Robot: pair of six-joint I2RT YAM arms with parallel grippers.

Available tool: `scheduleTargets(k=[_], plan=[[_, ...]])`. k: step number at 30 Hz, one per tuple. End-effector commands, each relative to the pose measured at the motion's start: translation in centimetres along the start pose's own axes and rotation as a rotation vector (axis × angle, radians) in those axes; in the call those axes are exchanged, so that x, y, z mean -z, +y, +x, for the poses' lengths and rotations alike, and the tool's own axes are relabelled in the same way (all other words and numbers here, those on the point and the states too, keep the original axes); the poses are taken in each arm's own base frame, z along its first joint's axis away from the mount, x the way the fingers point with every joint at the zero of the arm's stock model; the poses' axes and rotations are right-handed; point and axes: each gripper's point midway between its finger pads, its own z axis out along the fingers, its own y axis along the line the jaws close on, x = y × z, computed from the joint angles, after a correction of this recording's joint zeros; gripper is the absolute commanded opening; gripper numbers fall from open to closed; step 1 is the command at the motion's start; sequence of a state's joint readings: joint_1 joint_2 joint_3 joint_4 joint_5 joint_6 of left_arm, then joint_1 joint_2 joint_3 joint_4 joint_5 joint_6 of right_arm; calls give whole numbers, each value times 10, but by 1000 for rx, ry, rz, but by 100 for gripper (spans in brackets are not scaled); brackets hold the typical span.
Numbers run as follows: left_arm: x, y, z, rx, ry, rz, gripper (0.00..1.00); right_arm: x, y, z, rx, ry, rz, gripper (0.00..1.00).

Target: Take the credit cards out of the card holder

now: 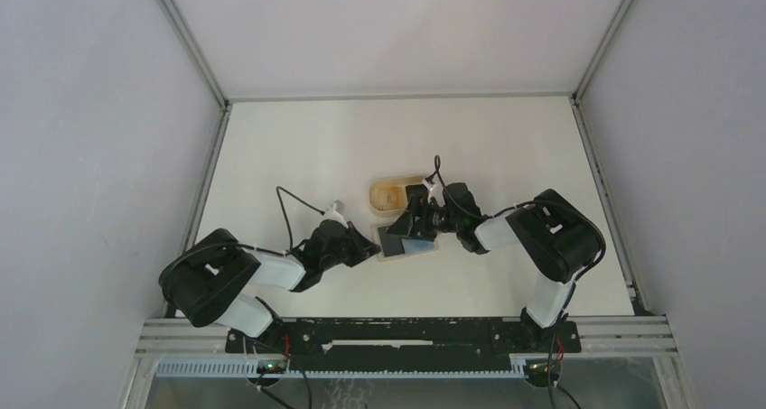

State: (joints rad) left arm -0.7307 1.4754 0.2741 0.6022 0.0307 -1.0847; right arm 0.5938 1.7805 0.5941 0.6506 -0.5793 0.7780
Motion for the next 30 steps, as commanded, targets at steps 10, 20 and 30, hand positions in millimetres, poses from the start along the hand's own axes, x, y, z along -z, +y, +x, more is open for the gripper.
scheduleTargets(k=[10, 20, 30], plan=[[4, 58, 27, -24, 88, -202, 0, 23, 12, 39, -120, 184, -73, 80], [3, 58, 28, -26, 93, -204, 0, 22, 18, 31, -145, 137, -110, 75], [2, 58, 30, -26, 100, -198, 0, 17, 17, 22, -143, 84, -141, 65]])
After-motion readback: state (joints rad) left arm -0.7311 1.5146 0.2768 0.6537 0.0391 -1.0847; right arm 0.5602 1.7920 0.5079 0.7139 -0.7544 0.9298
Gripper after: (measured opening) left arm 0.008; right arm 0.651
